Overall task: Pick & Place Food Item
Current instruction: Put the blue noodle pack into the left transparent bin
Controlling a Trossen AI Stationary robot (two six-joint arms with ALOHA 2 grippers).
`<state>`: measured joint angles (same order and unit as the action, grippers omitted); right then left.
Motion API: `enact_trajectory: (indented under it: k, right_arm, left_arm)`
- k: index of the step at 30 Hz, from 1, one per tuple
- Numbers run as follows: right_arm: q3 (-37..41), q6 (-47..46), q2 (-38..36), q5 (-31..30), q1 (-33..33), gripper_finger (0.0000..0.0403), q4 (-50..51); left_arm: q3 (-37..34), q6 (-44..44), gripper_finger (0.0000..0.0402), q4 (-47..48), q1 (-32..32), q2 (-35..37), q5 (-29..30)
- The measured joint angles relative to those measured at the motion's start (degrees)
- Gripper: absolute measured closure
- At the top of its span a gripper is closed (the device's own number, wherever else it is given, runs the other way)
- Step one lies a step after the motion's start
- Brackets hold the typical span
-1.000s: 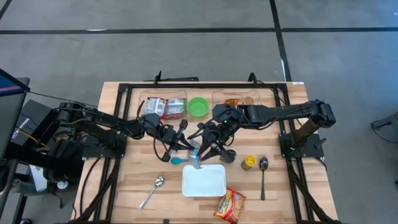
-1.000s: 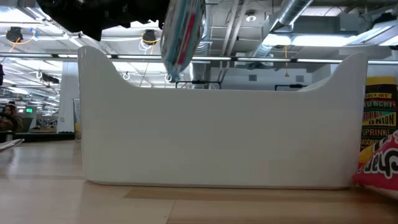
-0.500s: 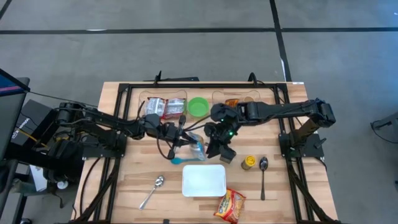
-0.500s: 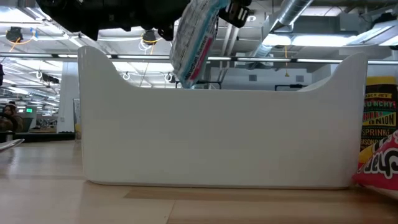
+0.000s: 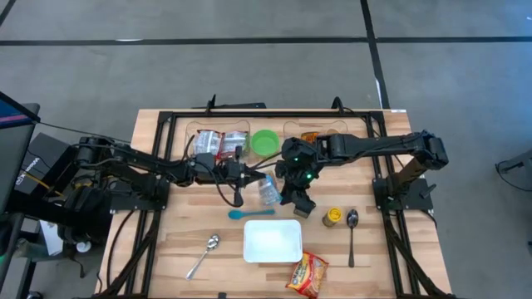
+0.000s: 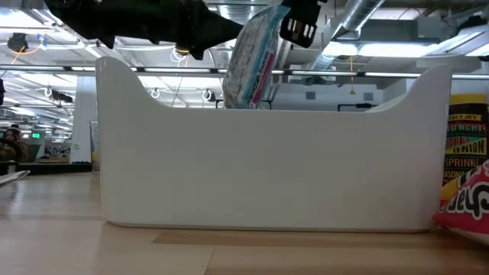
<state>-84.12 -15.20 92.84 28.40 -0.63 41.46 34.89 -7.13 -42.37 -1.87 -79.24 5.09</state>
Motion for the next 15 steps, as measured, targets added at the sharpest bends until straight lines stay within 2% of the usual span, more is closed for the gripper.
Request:
enact_trajectory:
  k: [7, 15]
  right_arm:
    - [-0.06, 0.17, -2.06, -0.64, 0.67, 0.0296, 0.52]
    - [-0.02, 0.15, -5.98, -10.47, 0.31, 0.0296, 1.52]
  left_arm:
    - [0.0, -2.73, 0.0401, 0.13, 0.24, 0.53, 8.41]
    - [-0.02, -3.15, 0.0401, 1.37, 2.31, 3.55, 14.66]
